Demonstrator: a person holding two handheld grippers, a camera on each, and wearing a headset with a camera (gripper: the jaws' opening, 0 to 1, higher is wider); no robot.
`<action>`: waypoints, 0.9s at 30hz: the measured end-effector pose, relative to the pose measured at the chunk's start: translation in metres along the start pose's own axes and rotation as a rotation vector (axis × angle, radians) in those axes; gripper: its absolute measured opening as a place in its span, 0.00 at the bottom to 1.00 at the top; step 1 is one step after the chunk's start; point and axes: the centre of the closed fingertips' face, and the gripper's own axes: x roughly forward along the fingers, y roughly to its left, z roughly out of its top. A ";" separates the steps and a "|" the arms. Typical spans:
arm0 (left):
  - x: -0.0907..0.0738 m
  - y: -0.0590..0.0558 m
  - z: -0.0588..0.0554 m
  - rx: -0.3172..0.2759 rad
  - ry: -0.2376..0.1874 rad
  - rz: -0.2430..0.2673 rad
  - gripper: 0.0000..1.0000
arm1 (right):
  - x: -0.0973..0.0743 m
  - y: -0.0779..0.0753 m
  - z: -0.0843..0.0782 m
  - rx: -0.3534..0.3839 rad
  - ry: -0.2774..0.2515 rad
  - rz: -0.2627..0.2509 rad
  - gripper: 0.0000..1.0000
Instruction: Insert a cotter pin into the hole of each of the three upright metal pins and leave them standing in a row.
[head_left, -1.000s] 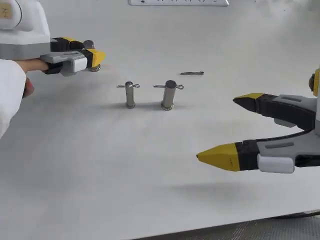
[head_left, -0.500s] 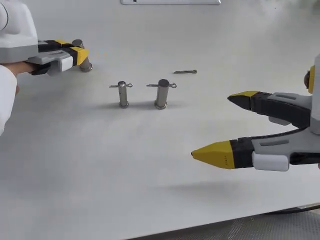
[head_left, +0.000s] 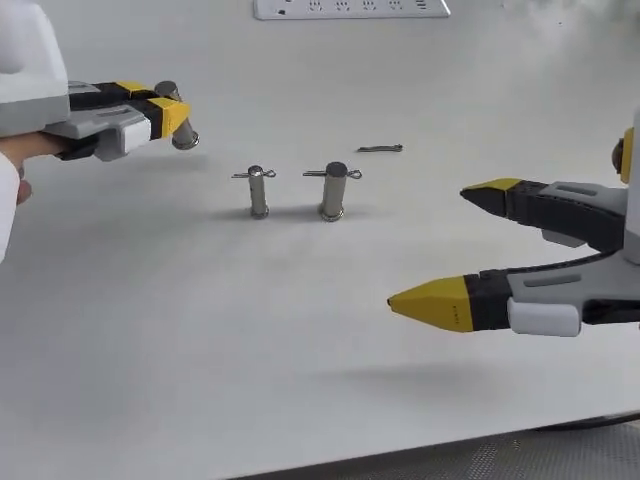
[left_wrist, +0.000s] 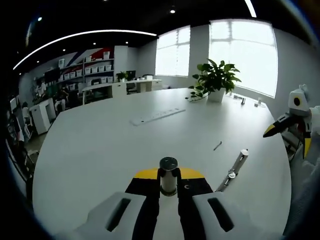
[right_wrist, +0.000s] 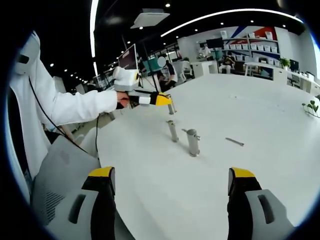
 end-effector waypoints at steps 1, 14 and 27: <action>-0.004 -0.002 -0.001 -0.007 -0.003 0.001 0.10 | 0.000 0.000 0.000 -0.002 -0.003 0.001 0.92; -0.054 -0.067 -0.031 -0.012 0.035 -0.012 0.10 | -0.012 0.003 -0.004 -0.013 -0.020 -0.007 0.91; -0.035 -0.105 -0.057 0.008 0.098 -0.045 0.10 | -0.018 0.003 -0.010 -0.012 -0.029 -0.006 0.90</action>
